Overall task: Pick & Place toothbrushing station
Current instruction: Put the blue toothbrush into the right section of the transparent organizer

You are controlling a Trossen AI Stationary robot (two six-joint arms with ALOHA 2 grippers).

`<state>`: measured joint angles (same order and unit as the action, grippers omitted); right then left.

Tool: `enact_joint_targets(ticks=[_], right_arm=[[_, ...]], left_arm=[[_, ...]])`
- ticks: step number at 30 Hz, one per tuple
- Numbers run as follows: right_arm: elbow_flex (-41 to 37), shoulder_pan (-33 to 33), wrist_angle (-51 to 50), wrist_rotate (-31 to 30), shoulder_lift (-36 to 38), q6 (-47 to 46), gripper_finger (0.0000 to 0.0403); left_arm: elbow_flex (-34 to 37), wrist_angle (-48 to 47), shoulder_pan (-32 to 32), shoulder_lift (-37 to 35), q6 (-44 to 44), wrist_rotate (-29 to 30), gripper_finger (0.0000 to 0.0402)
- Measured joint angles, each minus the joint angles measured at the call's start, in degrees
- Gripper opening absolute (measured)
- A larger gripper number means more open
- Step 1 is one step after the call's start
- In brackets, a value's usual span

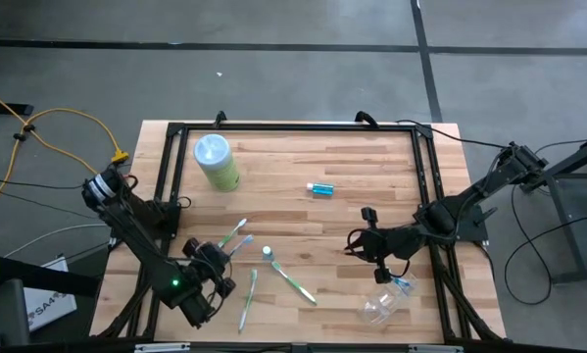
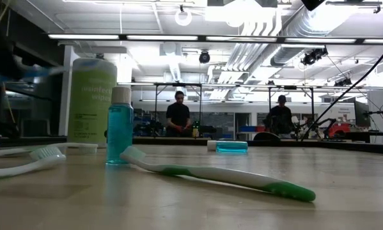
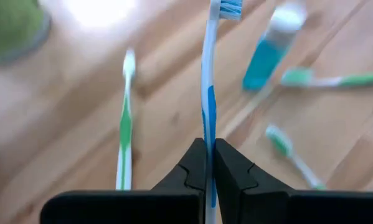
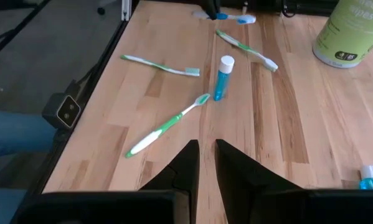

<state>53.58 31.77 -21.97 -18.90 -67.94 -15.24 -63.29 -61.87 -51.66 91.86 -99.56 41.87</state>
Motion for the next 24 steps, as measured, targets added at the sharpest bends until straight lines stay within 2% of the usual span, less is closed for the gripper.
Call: enact_joint_targets(ticks=[3, 8, 11, 14, 18, 24], right_arm=[[0.0, 0.0, 0.7, 0.0, 0.0, 0.3, 0.0044], [0.0, 0.0, 1.1, -0.4, 0.0, 0.5, 0.0044], [0.0, 0.0, 2.4, -0.6, 0.0, 1.9, 0.0044], [0.0, 0.0, 5.4, -0.6, 0.0, 4.2, 0.0044], [0.0, 0.0, 10.2, -0.4, 0.0, 8.9, 0.0044], [0.0, 0.0, 14.7, 2.9, 0.0, 13.0, 0.0044]], left_arm=[[0.0, 0.2, 0.0, -2.0, 3.4, 5.9, 0.0003], [0.0, 2.3, 0.0, -4.5, 12.1, 20.1, 0.0003], [0.0, 6.4, 0.0, -5.3, 19.6, 27.7, 0.0003], [0.0, 13.1, 0.2, -5.6, 28.3, 32.6, 0.0003], [0.0, 27.7, 0.9, -5.6, 43.4, 33.8, 0.0003], [-0.1, 55.8, 3.2, -5.6, 72.9, 26.6, 0.0003]])
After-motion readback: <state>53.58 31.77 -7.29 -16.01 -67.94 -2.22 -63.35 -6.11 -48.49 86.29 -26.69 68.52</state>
